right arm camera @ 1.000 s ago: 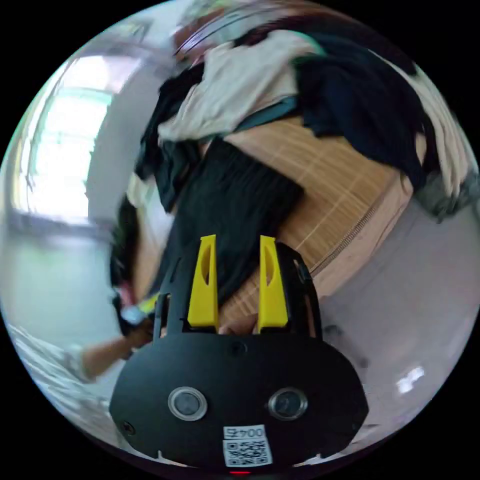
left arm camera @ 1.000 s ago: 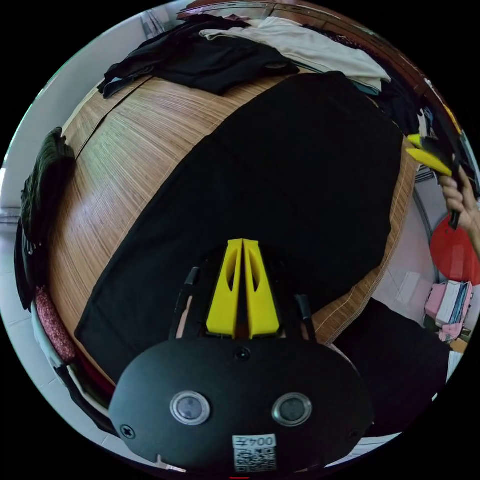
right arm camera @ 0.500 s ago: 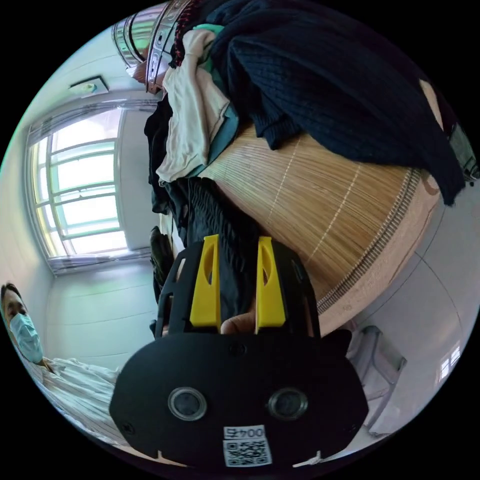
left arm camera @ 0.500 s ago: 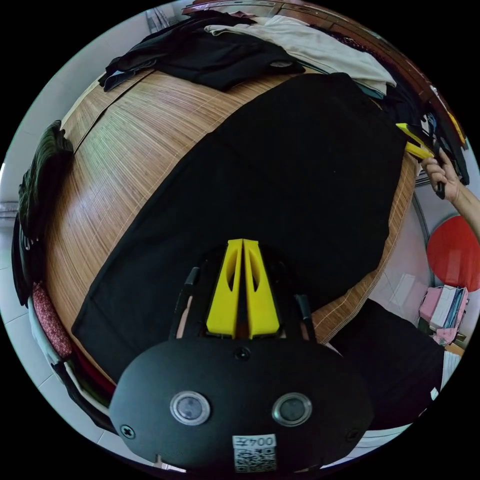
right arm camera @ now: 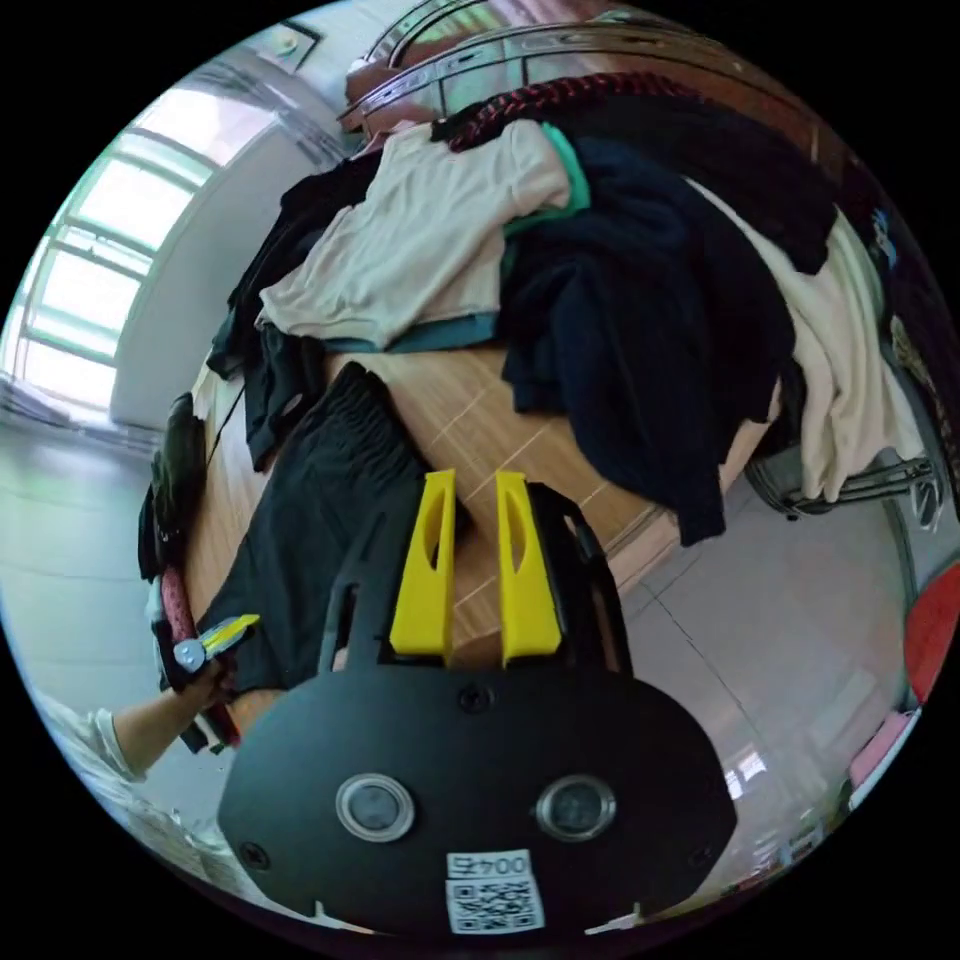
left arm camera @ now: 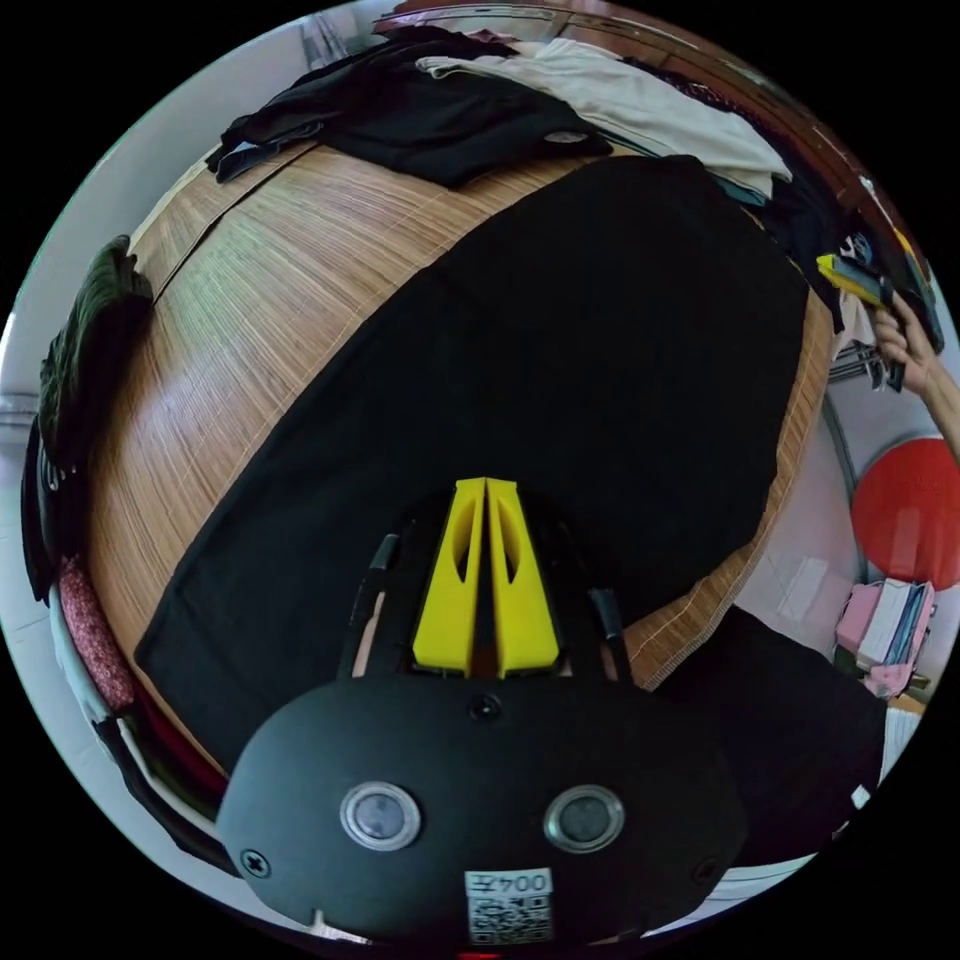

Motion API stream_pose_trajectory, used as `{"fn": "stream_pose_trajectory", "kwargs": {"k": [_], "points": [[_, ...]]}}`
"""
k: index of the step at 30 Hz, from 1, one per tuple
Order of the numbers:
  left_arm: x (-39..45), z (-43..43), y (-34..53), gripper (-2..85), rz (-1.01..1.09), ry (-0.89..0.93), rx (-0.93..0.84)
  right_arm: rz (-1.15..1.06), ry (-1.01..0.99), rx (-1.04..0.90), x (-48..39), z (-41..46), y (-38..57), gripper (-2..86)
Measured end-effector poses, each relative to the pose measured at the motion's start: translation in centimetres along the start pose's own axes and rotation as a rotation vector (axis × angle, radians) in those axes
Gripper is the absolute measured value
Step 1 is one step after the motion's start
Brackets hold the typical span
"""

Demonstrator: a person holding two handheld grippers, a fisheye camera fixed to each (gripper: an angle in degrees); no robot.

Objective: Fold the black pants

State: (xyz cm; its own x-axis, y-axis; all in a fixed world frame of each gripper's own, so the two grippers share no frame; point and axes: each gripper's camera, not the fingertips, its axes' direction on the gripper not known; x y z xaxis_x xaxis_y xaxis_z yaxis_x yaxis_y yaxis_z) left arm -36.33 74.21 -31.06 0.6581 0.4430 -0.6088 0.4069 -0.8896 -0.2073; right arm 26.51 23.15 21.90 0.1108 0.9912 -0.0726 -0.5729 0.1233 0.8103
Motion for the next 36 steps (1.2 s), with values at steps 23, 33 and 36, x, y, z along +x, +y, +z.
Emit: {"fn": "stream_pose_trajectory", "kwargs": {"k": [23,33,36], "points": [[1.3,-5.4,0.2,0.4,-0.077,0.094,0.021,-0.062,0.244,-0.074,-13.3,10.1,4.4,4.2],[2.7,-10.0,-0.4,0.1,-0.143,0.184,0.041,-0.46,0.233,-0.058,-30.5,11.4,11.3,-0.1],[1.0,-13.4,1.2,0.0,-0.262,0.195,0.099,-0.681,0.186,-0.163,-38.5,15.9,16.5,-0.6]]}}
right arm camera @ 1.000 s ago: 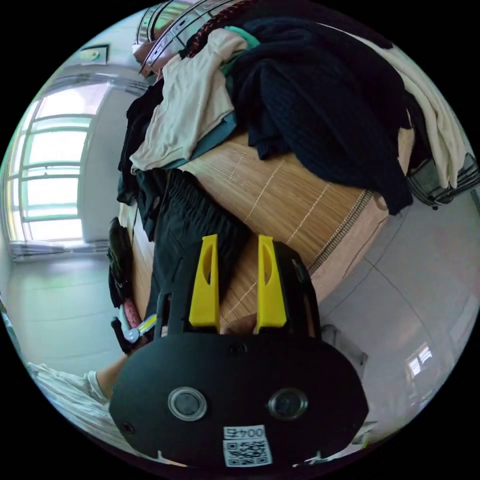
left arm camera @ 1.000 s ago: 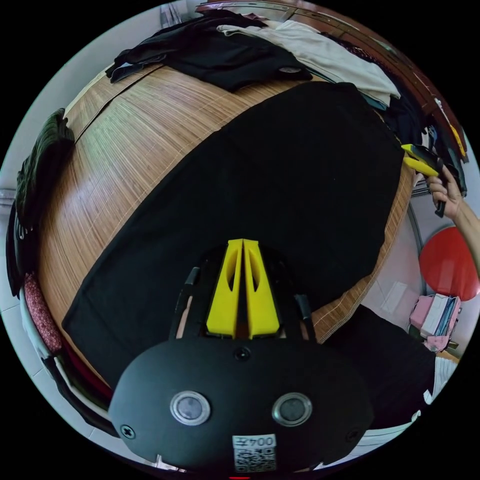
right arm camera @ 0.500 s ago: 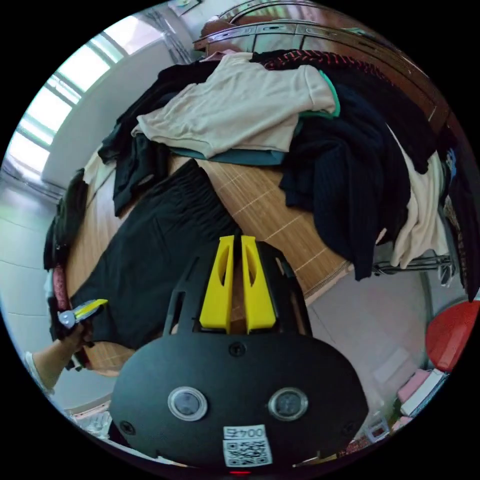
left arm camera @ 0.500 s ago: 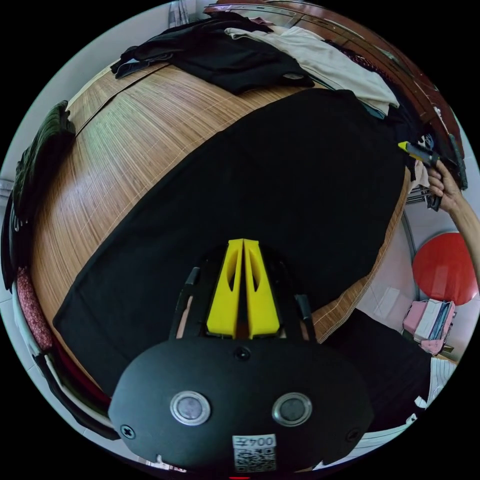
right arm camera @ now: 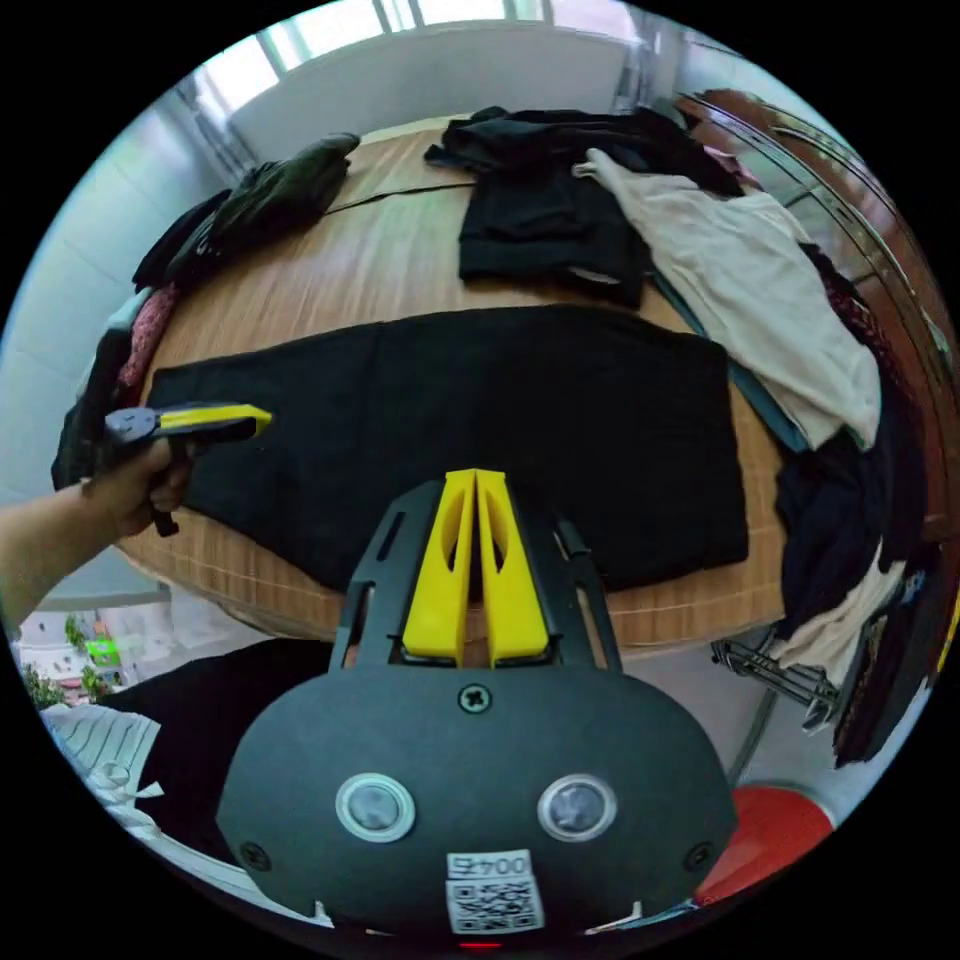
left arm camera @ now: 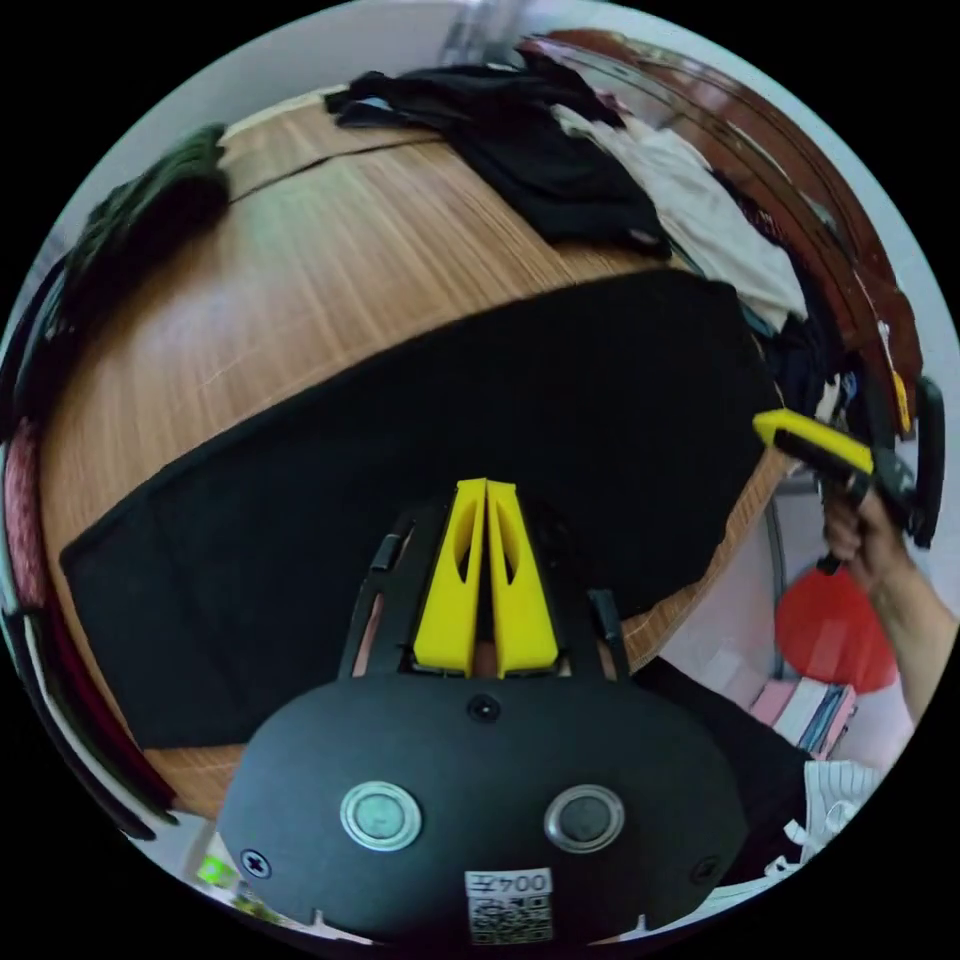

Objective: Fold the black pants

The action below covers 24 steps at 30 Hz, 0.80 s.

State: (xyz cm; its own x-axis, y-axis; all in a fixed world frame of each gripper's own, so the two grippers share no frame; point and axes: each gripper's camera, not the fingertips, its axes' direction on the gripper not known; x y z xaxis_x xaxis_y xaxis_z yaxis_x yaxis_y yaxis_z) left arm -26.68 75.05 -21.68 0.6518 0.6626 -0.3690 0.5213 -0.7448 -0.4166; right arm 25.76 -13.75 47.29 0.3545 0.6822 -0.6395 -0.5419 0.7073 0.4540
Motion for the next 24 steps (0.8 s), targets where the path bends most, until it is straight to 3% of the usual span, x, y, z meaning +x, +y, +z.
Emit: {"fn": "stream_pose_trajectory", "kwargs": {"k": [4,8,11,13,16,20,24], "points": [[-4.9,-5.9,4.5,0.0,-0.24,-0.129,0.122,-0.141,-0.068,-0.108,-8.7,5.4,-2.5,-0.4],[-12.0,-6.5,10.7,0.1,-0.477,-0.207,-0.002,-0.23,-0.005,-0.197,-11.8,9.9,-3.4,-0.2],[-13.6,-7.8,12.8,0.2,-0.448,-0.016,0.117,-0.257,0.01,-0.267,-13.3,10.6,-5.0,-0.5],[-13.2,-9.1,11.8,0.2,-0.426,0.002,0.085,-0.259,0.082,-0.228,-14.8,9.6,-6.0,-0.6],[-12.4,-12.6,11.2,0.2,-0.452,-0.017,0.105,-0.27,0.019,-0.18,-17.8,8.6,-7.0,-0.4],[-15.1,-16.4,15.2,0.5,-0.673,-0.019,0.137,-0.292,0.024,-0.357,-21.8,13.9,-6.9,0.3],[-19.2,-19.6,21.8,1.4,-0.934,-0.023,0.159,-0.232,0.061,-0.347,-22.9,15.3,-7.6,-0.3]]}}
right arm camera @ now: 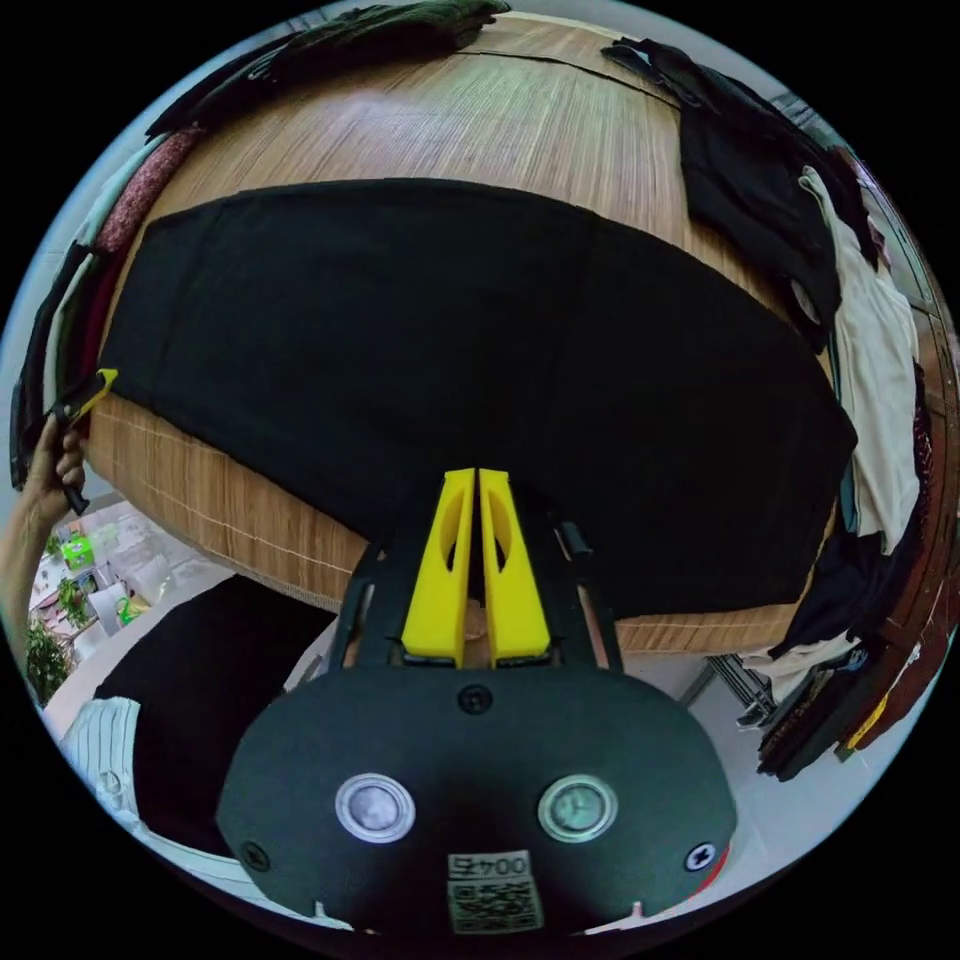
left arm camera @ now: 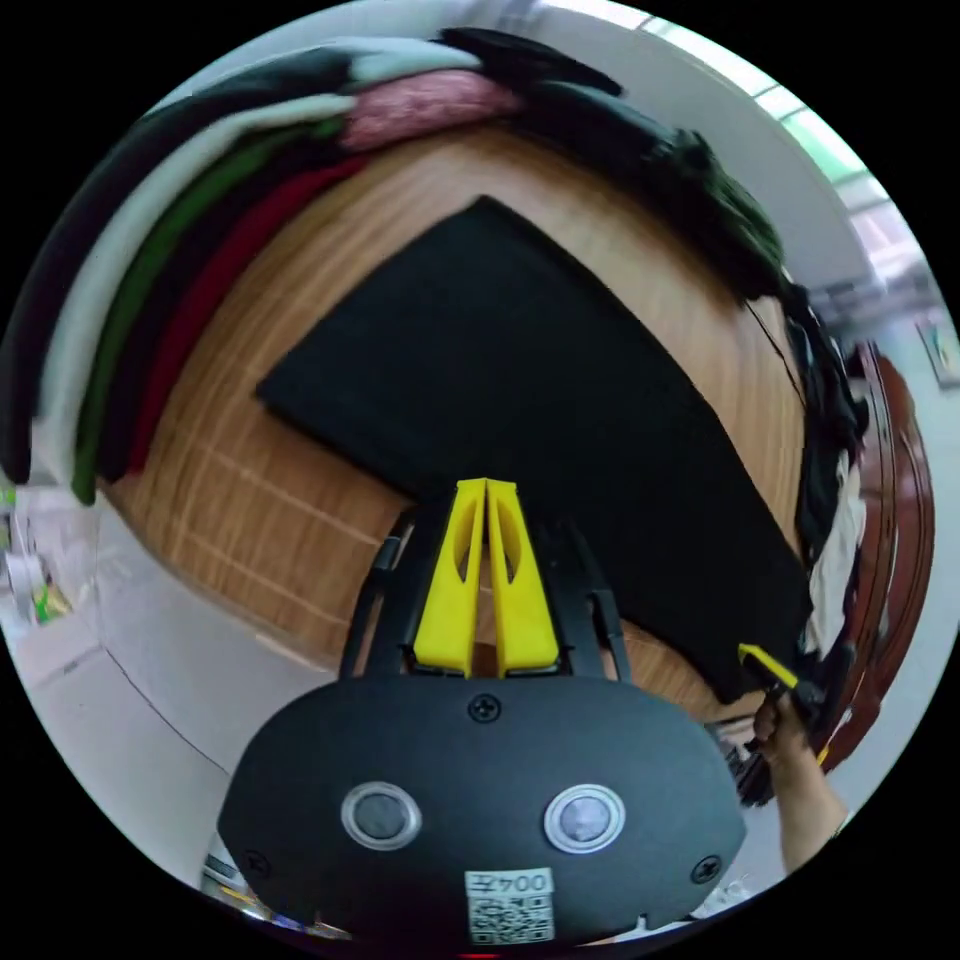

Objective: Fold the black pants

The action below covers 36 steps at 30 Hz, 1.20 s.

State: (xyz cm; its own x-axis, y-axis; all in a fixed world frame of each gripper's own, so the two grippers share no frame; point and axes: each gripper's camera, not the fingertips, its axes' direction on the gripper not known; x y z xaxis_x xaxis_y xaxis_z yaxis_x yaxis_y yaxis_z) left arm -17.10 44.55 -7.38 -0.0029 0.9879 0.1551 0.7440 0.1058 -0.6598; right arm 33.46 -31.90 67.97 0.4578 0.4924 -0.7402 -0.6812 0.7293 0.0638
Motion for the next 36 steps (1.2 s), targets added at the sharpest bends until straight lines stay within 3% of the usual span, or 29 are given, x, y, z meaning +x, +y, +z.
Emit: {"fn": "stream_pose_trajectory", "kwargs": {"k": [3,5,8,14,16,19,22,25,28,36], "points": [[-6.0,-3.1,0.6,3.3,-0.175,0.015,0.03,0.026,-0.017,0.078,-1.0,-1.5,-0.7,-0.7],[-9.6,-5.1,1.2,5.9,-0.262,0.044,0.053,0.04,-0.165,0.116,-2.6,-2.2,-1.7,-0.7],[-12.3,-6.8,1.4,8.7,-0.316,0.127,0.084,0.054,-0.451,0.149,-5.4,-1.9,-3.7,-0.8],[-12.9,-8.2,0.2,9.9,-0.348,0.246,0.096,0.036,-0.687,0.103,-11.8,1.6,-10.0,-0.7],[-12.3,-8.7,-0.3,9.7,-0.337,0.232,0.103,0.055,-0.67,-0.029,-13.1,4.5,-11.7,-0.7],[-11.8,-9.5,-0.5,9.5,-0.353,0.234,0.108,0.07,-0.657,-0.083,-13.5,5.7,-13.0,-0.7],[-11.6,-10.3,-0.1,10.0,-0.382,0.263,0.124,0.024,-0.673,0.041,-13.9,3.6,-13.4,-0.7],[-11.8,-11.6,0.8,10.1,-0.418,0.277,0.21,0.029,-0.76,0.024,-14.7,4.4,-14.4,-0.7],[-11.8,-11.9,0.8,8.4,-0.408,0.246,0.202,0.022,-0.696,-0.113,-16.3,7.5,-15.6,-0.7],[-12.3,-13.4,0.3,6.9,-0.315,0.174,0.137,0.017,-0.608,0.006,-15.2,6.4,-14.6,-0.7]]}}
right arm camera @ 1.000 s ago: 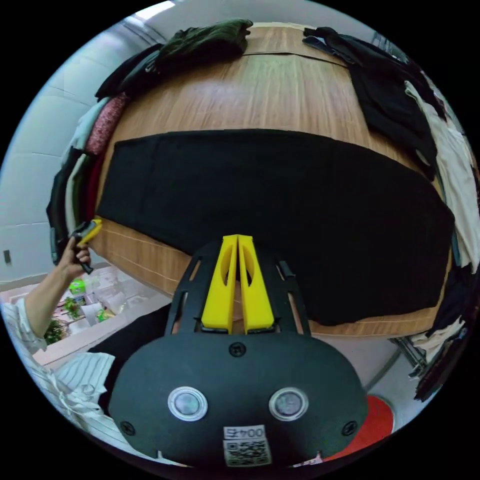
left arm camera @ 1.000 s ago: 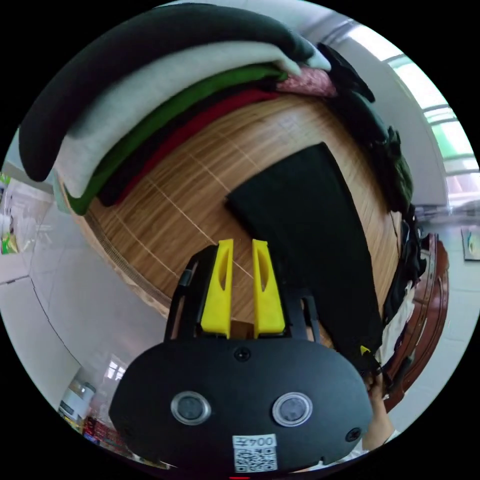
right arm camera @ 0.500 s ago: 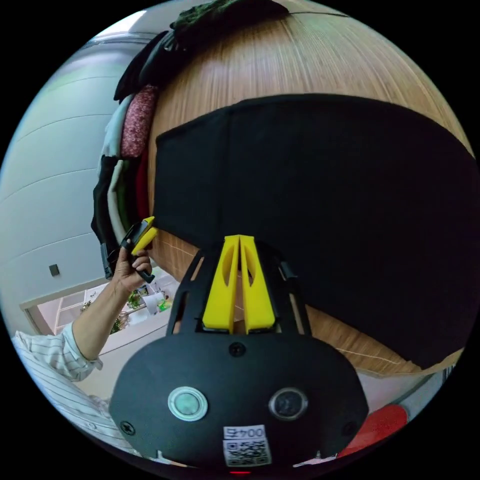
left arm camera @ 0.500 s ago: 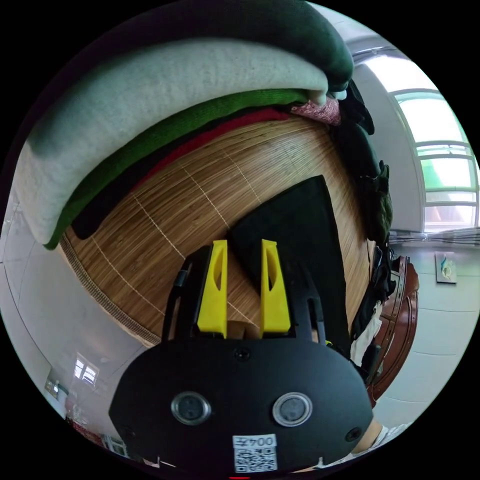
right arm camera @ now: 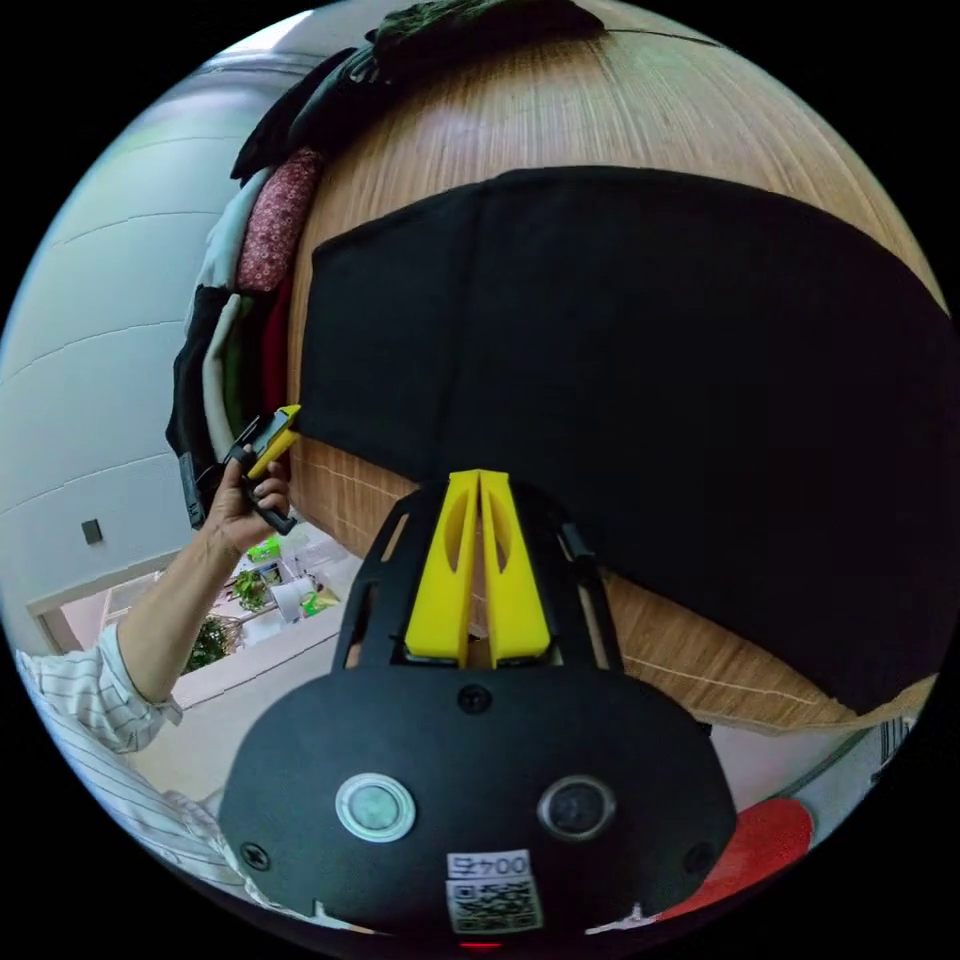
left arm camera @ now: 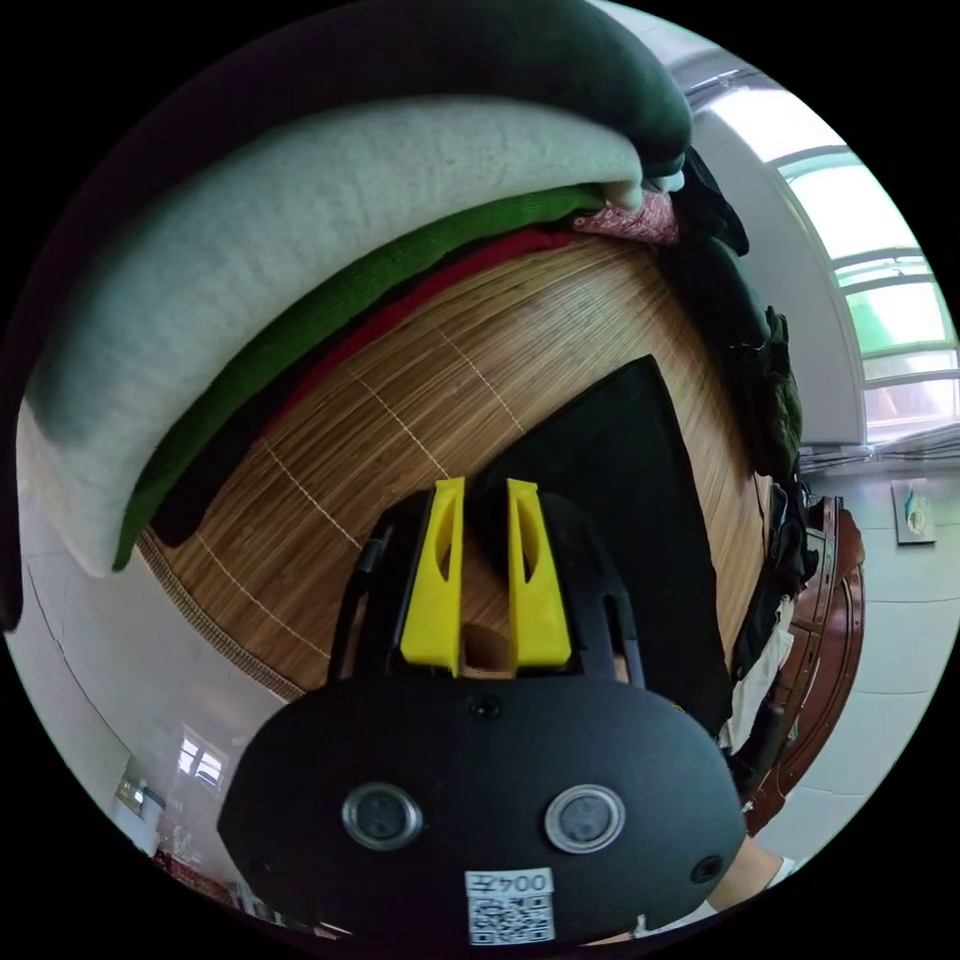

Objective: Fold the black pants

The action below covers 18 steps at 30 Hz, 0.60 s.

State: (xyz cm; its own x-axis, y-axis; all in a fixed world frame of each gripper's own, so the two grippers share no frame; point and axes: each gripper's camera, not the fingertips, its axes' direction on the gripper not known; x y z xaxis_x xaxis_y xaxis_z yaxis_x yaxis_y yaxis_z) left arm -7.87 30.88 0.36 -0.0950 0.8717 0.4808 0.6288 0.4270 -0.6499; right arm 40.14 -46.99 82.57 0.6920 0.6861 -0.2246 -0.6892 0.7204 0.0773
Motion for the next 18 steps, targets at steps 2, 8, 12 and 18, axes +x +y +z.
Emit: {"fn": "stream_pose_trajectory", "kwargs": {"k": [2,8,12,18], "points": [[-0.8,-0.3,0.2,7.4,-0.008,0.014,0.0,0.036,0.01,-0.078,1.7,1.2,0.3,-0.7],[-2.5,-1.2,0.1,8.0,0.025,0.061,-0.034,-0.005,0.01,-0.011,1.1,-0.3,0.2,-0.7],[-6.1,-1.3,0.6,9.7,-0.053,0.261,-0.028,0.018,-0.06,0.005,1.8,-0.9,0.0,-0.7],[-9.5,-1.0,1.4,9.3,-0.026,0.317,-0.049,0.024,-0.077,0.008,3.1,-2.0,-0.3,-0.7]]}}
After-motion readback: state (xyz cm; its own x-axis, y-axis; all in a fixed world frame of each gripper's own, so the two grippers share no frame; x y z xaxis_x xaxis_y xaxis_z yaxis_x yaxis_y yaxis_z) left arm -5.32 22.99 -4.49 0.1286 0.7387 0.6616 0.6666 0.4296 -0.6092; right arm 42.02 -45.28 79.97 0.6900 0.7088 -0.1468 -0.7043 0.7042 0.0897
